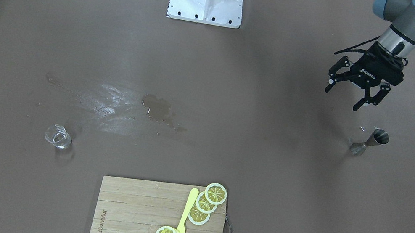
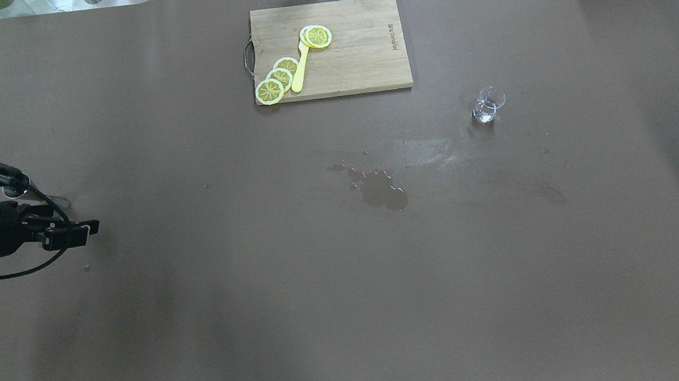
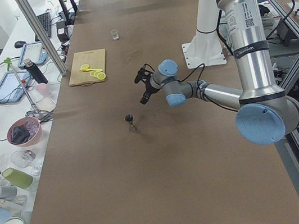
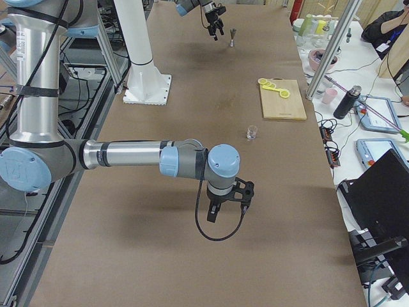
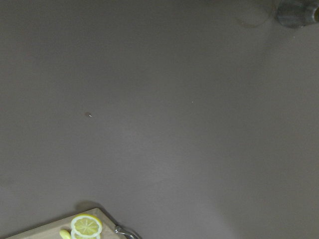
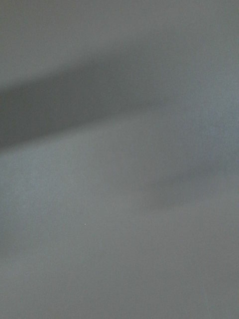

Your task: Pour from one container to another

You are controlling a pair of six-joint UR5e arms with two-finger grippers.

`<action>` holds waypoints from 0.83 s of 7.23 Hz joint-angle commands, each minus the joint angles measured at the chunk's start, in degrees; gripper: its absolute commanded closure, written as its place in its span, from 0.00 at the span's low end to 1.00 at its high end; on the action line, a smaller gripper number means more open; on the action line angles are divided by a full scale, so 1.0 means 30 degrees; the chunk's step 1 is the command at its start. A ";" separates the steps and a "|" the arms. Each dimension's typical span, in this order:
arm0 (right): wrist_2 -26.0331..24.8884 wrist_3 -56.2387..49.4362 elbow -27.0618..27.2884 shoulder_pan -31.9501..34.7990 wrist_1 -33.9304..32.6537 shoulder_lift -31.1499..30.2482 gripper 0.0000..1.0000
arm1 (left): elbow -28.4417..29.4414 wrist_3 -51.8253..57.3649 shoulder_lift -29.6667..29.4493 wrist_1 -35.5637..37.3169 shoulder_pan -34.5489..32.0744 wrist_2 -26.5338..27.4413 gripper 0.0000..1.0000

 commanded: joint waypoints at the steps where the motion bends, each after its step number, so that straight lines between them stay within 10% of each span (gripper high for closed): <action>1: 0.0027 0.0000 0.0081 0.0601 0.0053 -0.0295 0.00 | 0.0020 -0.0010 -0.1004 0.3263 -0.3071 -0.4009 0.02; 4: 0.0056 0.0000 0.0170 0.0603 0.0082 -0.0354 0.00 | 0.2471 0.0223 -0.3316 0.9769 -0.8259 -0.8767 0.02; 6: 0.0173 0.0000 0.0170 0.0603 0.0082 -0.0354 0.00 | 0.3241 0.8610 -0.3349 1.4259 -1.0570 -0.8745 0.02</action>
